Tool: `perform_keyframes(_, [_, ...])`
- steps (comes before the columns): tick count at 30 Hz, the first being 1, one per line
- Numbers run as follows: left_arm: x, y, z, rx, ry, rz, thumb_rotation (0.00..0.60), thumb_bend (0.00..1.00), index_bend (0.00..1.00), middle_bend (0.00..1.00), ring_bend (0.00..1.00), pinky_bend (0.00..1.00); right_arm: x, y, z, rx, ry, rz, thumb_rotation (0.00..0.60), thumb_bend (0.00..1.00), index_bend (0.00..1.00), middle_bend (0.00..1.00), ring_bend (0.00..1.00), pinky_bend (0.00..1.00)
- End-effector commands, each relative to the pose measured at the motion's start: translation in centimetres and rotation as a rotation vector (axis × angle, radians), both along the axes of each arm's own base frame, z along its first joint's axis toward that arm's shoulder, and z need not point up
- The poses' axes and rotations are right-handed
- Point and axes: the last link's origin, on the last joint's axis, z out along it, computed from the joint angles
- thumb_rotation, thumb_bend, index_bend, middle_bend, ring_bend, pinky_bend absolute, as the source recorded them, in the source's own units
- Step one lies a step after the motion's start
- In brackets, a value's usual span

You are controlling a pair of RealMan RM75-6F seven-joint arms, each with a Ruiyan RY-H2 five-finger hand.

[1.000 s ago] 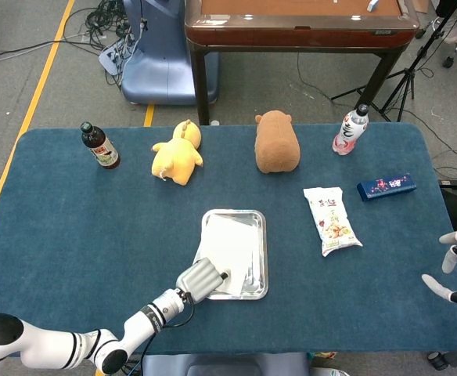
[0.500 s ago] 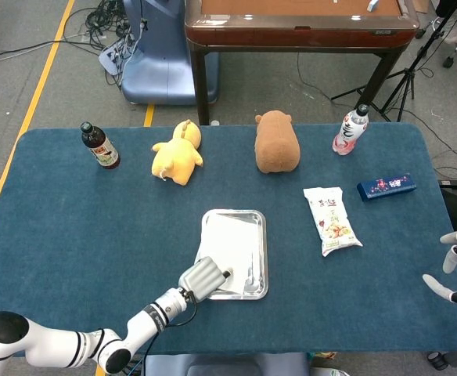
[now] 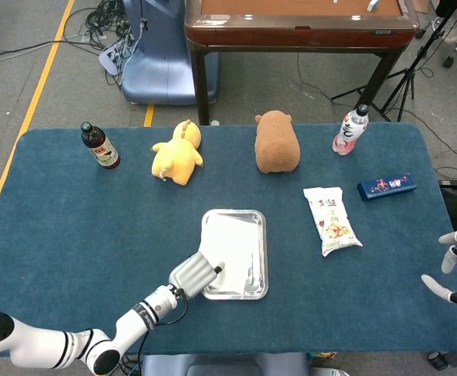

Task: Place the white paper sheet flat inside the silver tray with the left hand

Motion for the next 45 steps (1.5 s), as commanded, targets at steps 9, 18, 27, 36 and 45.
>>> perform_keyframes(9, [-1.6, 0.0, 1.0, 0.015, 0.026, 0.017, 0.600, 0.65, 0.22, 1.00, 0.92, 0.94, -0.1, -0.1, 0.0, 0.003, 0.000, -0.006, 0.600, 0.10, 0.68, 0.41, 0.26, 0.36])
perform_keyframes(18, [-2.1, -0.4, 0.6, 0.005, 0.040, 0.018, 0.600, 0.65, 0.22, 1.00, 0.92, 0.94, -0.1, -0.1, -0.1, 0.004, 0.001, -0.007, 0.600, 0.10, 0.68, 0.41, 0.26, 0.36])
perform_keyframes(27, [-2.1, -1.2, 0.0, -0.014, 0.050, 0.008, 0.600, 0.65, 0.22, 1.00, 0.92, 0.94, -0.1, -0.1, 0.0, 0.001, 0.000, -0.006, 0.600, 0.11, 0.68, 0.41, 0.26, 0.36])
perform_keyframes(36, [-1.6, -1.7, -0.6, -0.025, 0.046, -0.005, 0.600, 0.65, 0.22, 1.00, 0.92, 0.94, -0.1, -0.1, 0.0, 0.000, -0.001, -0.004, 0.600, 0.10, 0.68, 0.41, 0.26, 0.36])
perform_keyframes(45, [-0.8, -1.9, -1.2, -0.028, 0.049, -0.018, 0.600, 0.65, 0.22, 1.00, 0.92, 0.94, -0.1, -0.1, 0.1, -0.003, -0.003, -0.003, 0.600, 0.10, 0.68, 0.41, 0.26, 0.36])
